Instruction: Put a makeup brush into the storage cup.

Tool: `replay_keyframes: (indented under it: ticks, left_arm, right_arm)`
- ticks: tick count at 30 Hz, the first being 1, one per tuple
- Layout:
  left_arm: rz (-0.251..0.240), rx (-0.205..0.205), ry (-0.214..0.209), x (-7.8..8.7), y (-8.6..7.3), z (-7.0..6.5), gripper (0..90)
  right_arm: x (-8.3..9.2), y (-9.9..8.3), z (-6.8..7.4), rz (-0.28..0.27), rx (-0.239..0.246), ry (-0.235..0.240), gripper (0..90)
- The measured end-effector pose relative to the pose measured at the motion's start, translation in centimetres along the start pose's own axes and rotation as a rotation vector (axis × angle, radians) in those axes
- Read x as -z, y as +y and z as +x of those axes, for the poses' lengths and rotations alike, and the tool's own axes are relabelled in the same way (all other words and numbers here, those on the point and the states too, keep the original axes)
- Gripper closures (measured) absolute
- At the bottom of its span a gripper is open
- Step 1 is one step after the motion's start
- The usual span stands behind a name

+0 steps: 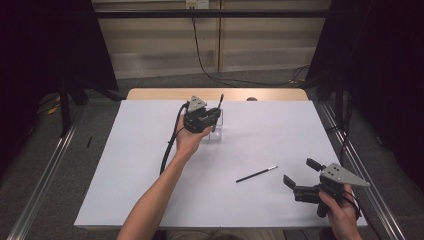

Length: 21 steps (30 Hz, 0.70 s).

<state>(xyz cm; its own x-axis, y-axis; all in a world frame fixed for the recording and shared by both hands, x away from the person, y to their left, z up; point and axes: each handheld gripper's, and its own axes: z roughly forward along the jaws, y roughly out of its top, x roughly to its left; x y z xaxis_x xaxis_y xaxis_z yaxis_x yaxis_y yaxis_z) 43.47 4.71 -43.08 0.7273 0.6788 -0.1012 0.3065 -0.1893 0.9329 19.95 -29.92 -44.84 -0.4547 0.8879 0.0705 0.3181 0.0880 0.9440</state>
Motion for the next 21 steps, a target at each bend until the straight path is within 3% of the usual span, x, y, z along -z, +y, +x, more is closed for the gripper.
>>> replay_keyframes:
  ticks: [7, 21]
  left_arm:
    - [0.008, -0.01, 0.011, -0.01, -0.16, 0.03, 79.0]
    - [0.031, 0.01, 0.009, -0.08, -0.3, 0.16, 77.9]
  right_arm:
    - [-0.02, 0.0, 0.0, -0.001, 0.001, -0.002, 0.0]
    - [-0.04, 0.0, -0.04, -0.002, 0.001, -0.004, 0.0]
